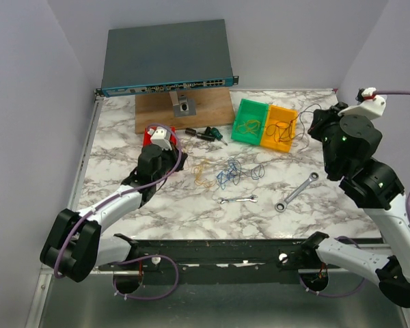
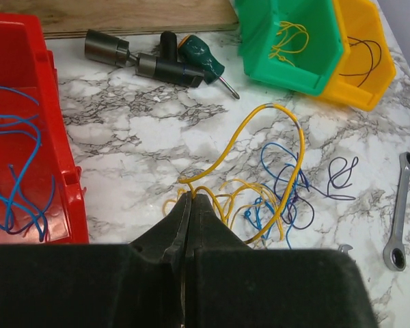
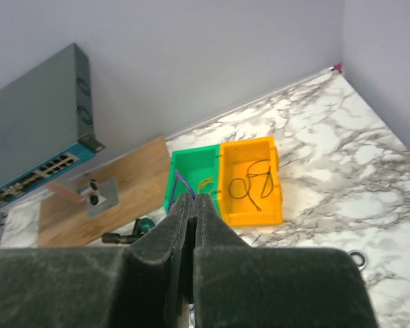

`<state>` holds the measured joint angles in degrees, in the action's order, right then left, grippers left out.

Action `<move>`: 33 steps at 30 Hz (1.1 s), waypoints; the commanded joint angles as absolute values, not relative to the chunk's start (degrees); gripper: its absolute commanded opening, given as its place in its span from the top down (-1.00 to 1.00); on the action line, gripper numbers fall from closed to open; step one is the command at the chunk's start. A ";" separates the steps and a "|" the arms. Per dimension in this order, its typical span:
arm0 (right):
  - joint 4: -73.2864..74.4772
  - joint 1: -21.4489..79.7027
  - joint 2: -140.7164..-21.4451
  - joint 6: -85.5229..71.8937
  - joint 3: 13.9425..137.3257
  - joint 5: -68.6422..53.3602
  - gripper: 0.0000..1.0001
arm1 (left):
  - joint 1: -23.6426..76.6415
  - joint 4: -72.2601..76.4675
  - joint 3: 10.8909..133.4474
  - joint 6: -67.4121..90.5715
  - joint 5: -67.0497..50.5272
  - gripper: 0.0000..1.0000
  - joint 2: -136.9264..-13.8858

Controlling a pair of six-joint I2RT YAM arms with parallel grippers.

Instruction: Untangle the cables

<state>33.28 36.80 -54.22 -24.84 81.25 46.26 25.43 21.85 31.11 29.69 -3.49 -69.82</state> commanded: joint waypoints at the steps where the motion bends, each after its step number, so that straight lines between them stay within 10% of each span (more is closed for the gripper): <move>1: 34.86 37.00 -55.68 -21.46 80.45 52.32 0.99 | 25.22 23.83 30.72 30.52 -7.76 1.00 -68.66; 33: 16.24 16.32 -90.90 -22.33 79.73 38.23 0.99 | 25.93 31.42 29.71 29.25 -19.42 1.00 -67.68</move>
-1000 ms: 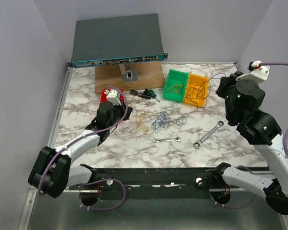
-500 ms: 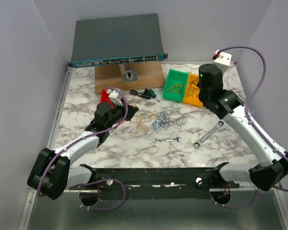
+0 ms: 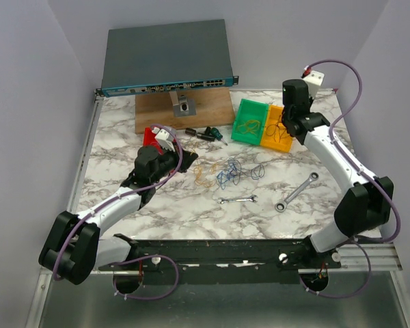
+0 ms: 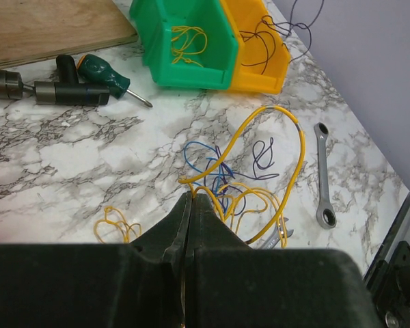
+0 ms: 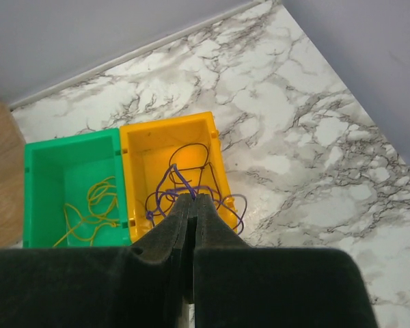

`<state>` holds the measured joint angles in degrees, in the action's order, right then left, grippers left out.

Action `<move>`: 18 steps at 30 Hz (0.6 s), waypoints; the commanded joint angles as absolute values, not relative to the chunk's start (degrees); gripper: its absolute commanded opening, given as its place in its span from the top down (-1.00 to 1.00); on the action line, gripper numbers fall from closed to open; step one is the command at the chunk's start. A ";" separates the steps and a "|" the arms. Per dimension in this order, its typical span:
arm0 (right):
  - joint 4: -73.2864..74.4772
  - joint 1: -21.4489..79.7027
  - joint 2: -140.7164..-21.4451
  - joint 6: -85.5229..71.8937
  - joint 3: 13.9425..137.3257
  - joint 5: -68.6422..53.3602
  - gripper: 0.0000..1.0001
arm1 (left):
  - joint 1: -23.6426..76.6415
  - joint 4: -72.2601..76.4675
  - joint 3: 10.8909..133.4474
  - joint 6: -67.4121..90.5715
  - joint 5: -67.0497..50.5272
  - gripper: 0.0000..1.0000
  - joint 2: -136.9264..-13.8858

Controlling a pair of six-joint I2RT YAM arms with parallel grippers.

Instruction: Untangle the cables

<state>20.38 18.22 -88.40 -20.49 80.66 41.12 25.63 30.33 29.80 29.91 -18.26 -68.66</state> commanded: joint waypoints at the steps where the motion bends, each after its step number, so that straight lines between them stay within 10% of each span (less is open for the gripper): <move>1: 15.56 15.46 -92.01 -23.12 79.10 37.05 0.99 | 25.93 31.53 29.71 29.18 -19.43 1.00 -67.66; 18: 14.55 13.36 -94.64 -24.53 83.26 36.44 0.99 | 26.10 31.55 29.77 28.92 -19.35 1.00 -67.94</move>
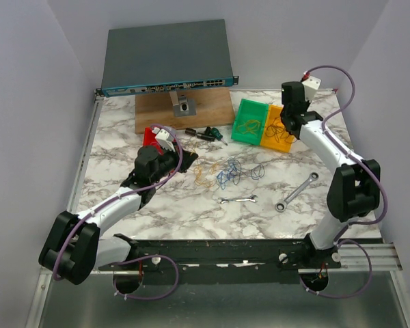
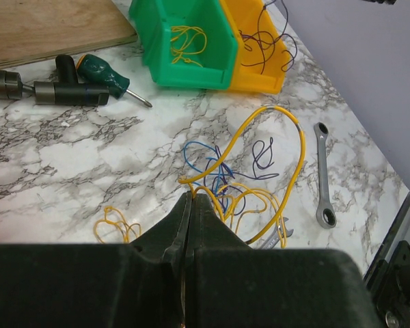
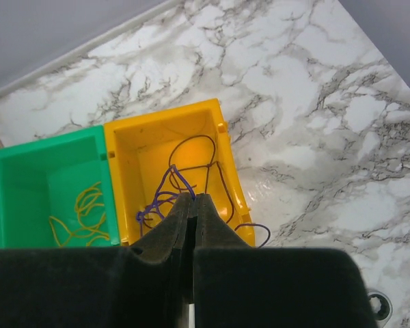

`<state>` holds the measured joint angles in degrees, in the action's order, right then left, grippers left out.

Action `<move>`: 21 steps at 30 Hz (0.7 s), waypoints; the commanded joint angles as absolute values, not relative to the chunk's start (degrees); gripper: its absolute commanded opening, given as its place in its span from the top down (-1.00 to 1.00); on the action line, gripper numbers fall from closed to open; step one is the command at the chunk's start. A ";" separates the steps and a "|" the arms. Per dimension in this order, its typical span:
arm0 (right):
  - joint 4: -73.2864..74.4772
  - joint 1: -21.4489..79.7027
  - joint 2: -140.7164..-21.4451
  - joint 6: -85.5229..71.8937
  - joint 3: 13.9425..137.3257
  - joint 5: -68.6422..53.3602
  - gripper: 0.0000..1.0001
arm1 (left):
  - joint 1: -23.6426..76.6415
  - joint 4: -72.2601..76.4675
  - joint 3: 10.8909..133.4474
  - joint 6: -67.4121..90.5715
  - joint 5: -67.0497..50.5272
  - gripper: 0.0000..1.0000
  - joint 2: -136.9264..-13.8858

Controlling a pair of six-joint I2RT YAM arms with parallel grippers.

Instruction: Untangle the cables

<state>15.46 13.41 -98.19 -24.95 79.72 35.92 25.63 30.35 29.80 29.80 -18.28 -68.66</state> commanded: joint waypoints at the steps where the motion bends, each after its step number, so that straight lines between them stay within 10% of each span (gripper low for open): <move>1: 14.76 13.35 -93.72 -24.18 83.85 35.42 0.99 | 26.06 31.55 29.79 28.96 -19.34 1.00 -68.02; 21: 7.93 12.22 -99.88 -24.70 80.51 40.53 0.99 | 26.19 30.81 30.10 28.54 -19.36 1.00 -68.07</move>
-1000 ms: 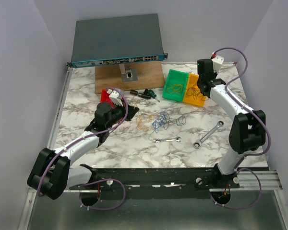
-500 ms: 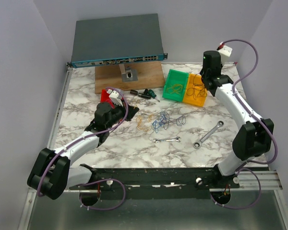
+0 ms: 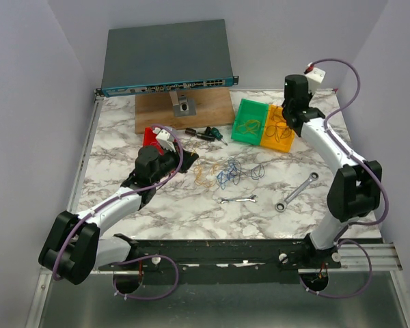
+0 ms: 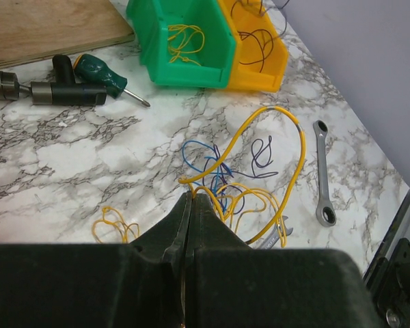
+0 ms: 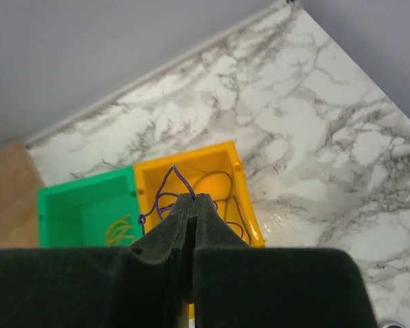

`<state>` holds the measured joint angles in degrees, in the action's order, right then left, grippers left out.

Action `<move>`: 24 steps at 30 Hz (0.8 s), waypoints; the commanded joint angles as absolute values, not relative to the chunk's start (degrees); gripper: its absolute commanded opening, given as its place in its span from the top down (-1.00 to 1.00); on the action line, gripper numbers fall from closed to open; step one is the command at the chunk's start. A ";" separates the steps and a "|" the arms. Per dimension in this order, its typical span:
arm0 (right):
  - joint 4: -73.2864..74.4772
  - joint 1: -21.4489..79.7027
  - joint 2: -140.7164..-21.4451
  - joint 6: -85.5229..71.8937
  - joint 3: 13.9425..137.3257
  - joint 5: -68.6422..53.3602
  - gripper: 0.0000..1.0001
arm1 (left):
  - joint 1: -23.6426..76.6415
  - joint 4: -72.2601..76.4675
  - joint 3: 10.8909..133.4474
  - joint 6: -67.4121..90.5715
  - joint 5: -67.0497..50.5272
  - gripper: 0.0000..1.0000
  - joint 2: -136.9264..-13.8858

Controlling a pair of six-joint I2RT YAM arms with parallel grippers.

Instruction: Untangle the cables

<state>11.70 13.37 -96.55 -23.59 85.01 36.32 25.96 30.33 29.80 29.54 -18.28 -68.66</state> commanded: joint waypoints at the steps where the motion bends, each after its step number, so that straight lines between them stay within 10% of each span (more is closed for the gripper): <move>1: 7.93 11.82 -100.91 -25.52 80.00 40.65 0.99 | 26.17 30.72 30.15 28.48 -19.39 1.00 -67.98; 16: 16.96 11.34 -120.90 -28.57 87.98 31.50 0.98 | 26.19 30.05 30.56 28.12 -19.85 1.00 -67.93; 20: 16.50 11.29 -113.58 -29.42 84.89 30.03 0.35 | 26.19 29.92 30.98 28.10 -20.42 1.00 -68.60; 24: 13.80 11.43 -102.42 -29.30 77.48 23.71 0.15 | 26.44 30.55 31.32 28.48 -21.95 1.00 -69.08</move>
<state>15.57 11.51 -114.32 -28.27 82.21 29.87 26.00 30.26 29.85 28.80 -19.00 -68.69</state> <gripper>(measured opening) 0.399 0.008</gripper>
